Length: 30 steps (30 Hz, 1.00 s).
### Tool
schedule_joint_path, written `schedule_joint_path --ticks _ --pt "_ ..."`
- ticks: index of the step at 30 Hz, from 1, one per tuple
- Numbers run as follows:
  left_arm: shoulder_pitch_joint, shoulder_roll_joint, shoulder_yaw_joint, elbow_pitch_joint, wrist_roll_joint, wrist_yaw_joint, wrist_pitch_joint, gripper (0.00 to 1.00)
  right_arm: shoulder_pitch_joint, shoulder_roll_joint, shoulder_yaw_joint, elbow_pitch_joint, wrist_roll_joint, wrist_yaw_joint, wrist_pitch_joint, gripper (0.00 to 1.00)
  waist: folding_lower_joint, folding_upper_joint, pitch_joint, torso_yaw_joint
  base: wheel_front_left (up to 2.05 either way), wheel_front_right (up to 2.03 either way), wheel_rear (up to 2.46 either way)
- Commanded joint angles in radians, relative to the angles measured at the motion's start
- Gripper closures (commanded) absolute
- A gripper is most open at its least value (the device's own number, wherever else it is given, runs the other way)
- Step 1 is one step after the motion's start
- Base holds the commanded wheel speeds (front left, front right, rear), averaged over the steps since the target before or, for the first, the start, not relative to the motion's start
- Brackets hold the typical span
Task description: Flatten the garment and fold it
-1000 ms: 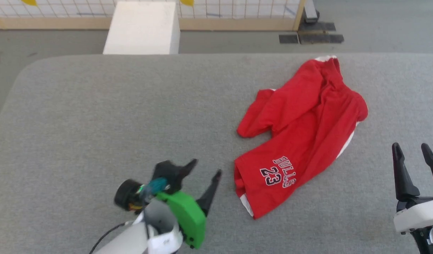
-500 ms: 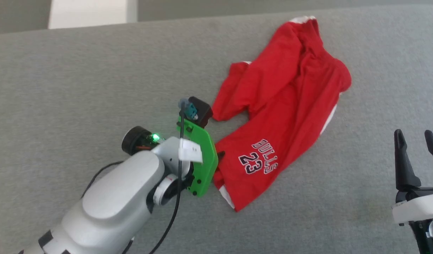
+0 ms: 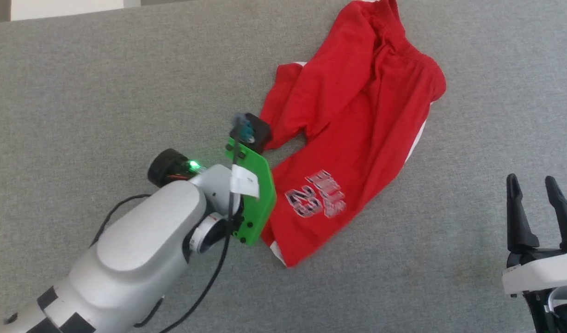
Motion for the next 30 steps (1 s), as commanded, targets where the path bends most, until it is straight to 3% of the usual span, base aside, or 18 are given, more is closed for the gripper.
schedule_joint_path --ticks 1,12,23,27,30 --pt "0.005 0.008 -0.006 0.008 0.006 0.0 -0.013 1.0 -0.019 0.004 0.0 0.006 -0.011 -0.001 -0.011 0.0 0.0 -0.0001 -0.006 0.008 0.0 0.0 0.0" --pt "0.08 0.04 0.038 -0.12 0.006 0.047 -0.127 1.0 -0.002 -0.001 -0.007 0.037 -0.027 -0.001 0.018 0.0 0.0 -0.0001 -0.109 0.073 0.0 0.0 0.0" --pt "0.193 0.141 0.102 -0.335 0.002 0.143 -0.185 1.0 0.02 0.003 -0.01 0.035 -0.022 -0.001 0.05 0.0 0.0 -0.0001 -0.168 0.118 0.0 0.0 0.0" --pt "0.16 0.179 0.143 -0.323 0.009 0.146 -0.194 1.0 0.015 0.005 0.002 0.027 -0.02 -0.001 0.055 0.0 0.0 -0.0001 -0.133 0.114 0.0 0.0 0.0" --pt "0.121 0.192 0.155 -0.269 0.008 0.123 -0.185 1.0 0.005 0.006 0.011 0.021 -0.02 -0.001 0.052 0.0 0.0 -0.0001 -0.095 0.1 0.0 0.0 0.0"
